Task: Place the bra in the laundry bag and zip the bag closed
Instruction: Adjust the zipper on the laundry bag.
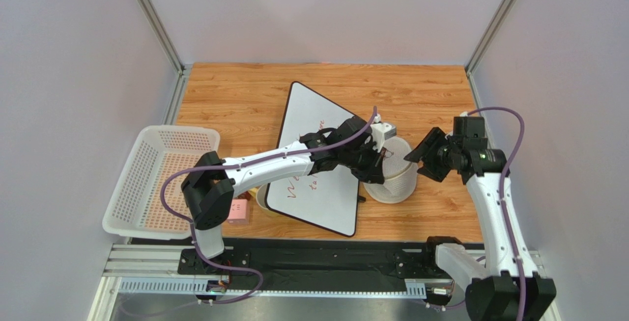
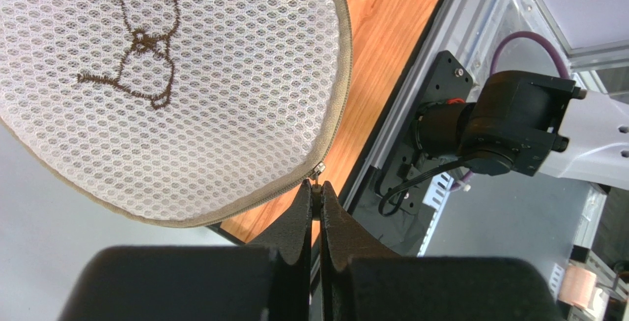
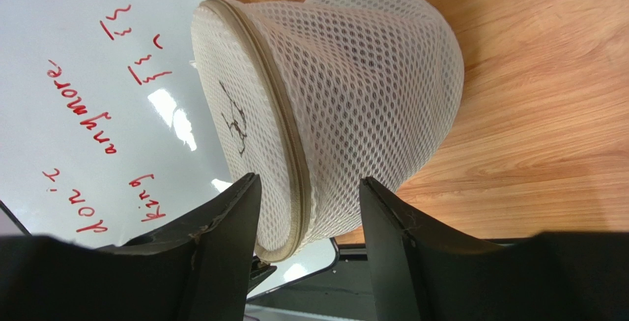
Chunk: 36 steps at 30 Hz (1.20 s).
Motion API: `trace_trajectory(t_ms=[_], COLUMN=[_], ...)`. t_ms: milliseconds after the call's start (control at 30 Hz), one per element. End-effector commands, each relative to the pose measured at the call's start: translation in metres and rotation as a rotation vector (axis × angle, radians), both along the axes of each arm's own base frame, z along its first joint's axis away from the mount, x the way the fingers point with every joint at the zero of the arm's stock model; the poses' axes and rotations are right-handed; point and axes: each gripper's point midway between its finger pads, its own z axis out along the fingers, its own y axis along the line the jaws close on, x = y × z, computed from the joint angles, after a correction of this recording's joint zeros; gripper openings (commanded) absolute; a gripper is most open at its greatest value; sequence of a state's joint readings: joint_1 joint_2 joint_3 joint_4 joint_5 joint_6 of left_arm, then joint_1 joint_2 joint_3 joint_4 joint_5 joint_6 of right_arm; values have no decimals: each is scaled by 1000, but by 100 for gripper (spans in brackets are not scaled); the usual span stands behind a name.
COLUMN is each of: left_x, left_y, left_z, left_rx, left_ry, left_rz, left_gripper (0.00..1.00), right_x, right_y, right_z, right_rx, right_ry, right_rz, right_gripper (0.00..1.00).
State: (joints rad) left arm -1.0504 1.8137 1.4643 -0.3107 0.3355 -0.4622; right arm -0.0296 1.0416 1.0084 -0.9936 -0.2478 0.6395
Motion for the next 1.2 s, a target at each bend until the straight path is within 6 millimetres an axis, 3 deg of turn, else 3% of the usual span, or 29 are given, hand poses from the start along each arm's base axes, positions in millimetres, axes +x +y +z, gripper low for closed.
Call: trace_trajectory(t_ms=[0, 167, 433, 500, 533, 600, 767, 867, 1067, 1167], left_x=[-3, -12, -20, -22, -22, -16, 3, 9, -3, -17], left_y=[-9, -14, -19, -20, -19, -11, 27, 40, 36, 20], left_z=[22, 22, 28, 28, 26, 12, -27, -36, -32, -6], left_rx=[-43, -43, -45, -44, -32, 25, 156, 184, 136, 14], left_ry=[-23, -24, -50, -54, -55, -58, -21, -22, 7, 30], left_rz=[-51, -76, -103, -111, -107, -62, 81, 108, 49, -41], left_gripper=[0, 0, 0, 0, 0, 0, 0, 0, 0, 0], right_x=[-24, -26, -24, -22, -22, -21, -22, -23, -16, -10], right_y=[10, 27, 40, 33, 29, 20, 13, 9, -9, -6], right_z=[12, 9, -6, -11, -14, -18, -26, -26, -17, -10], right_rx=[70, 176, 218, 184, 165, 128, 134, 131, 119, 108], right_ry=[-67, -65, -15, -15, -11, -13, 5, 4, -19, -50], right_rz=[-13, -39, -23, -57, -76, -115, -133, -140, -190, -131], right_gripper=[56, 43, 41, 26, 12, 1, 0, 0, 0, 0])
